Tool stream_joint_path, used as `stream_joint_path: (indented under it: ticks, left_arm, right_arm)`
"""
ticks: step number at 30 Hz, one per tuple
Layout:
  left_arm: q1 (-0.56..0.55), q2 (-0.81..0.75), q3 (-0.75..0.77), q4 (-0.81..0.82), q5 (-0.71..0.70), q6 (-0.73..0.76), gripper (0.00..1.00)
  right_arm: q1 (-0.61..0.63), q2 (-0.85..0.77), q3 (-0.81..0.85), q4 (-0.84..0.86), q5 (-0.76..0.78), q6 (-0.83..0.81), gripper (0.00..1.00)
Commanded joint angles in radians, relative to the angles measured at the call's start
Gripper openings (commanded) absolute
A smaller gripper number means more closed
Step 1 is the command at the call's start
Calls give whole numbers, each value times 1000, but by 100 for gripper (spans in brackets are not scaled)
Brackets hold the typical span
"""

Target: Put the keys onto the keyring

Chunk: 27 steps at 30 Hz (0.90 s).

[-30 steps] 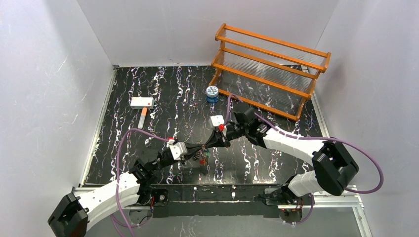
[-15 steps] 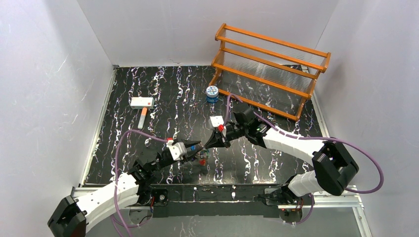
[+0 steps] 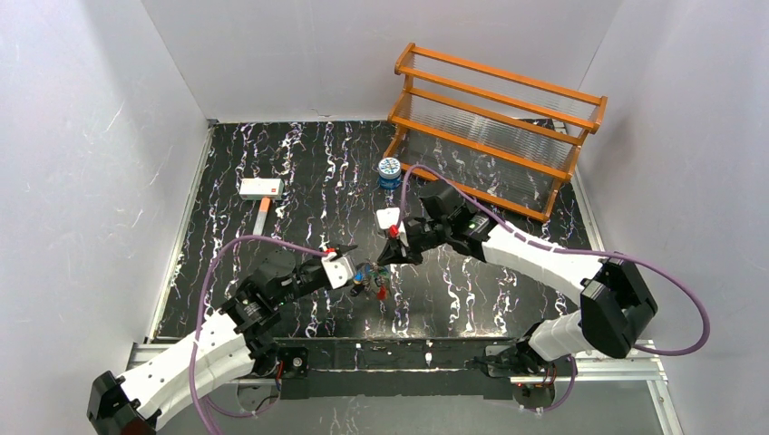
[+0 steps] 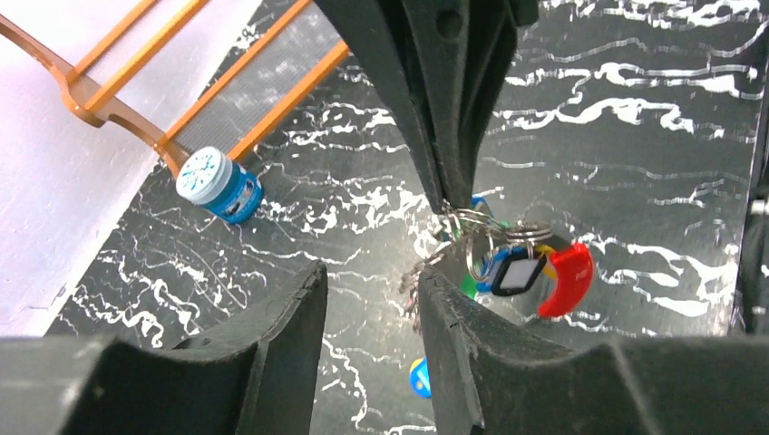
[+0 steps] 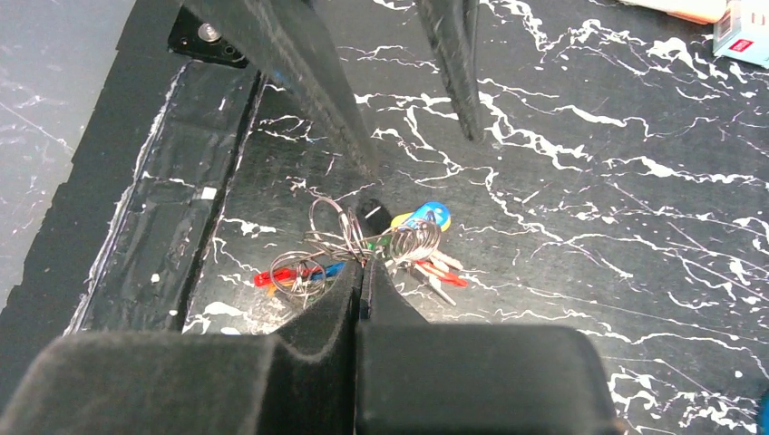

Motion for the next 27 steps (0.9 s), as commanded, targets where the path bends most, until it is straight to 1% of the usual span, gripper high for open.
stream_joint_path:
  ticks: [1,3,7,10,14,19,21,23,26,27]
  left_arm:
    - [-4,-1,69,-168,-8,90,40]
    - [-4,-2,83,-192,6,88,40]
    - [-4,-16,91,-214,31,71,38]
    - [-3,-22,94,-223,59,67,24]
    - [-4,-15,108,-260,97,69,24]
    - [-3,12,116,-275,122,69,31]
    - [-4,20,109,-252,125,62,31]
    - [-4,32,100,-235,122,48,28]
    - [-3,49,88,-185,113,36,20]
    - [-4,55,84,-182,109,36,20]
  right_arm:
    - [41,25,119,-89,75,-19,1]
    - [62,49,158,-137,125,-17,1]
    - [89,86,209,-189,174,8,1]
    - [105,105,238,-200,185,27,1]
    - [119,121,256,-201,188,42,1]
    - [130,127,262,-188,180,59,1]
    - [133,128,261,-183,177,62,1]
    - [136,128,261,-180,173,66,1]
    - [137,125,260,-174,170,71,1]
    - [138,123,259,-173,170,73,1]
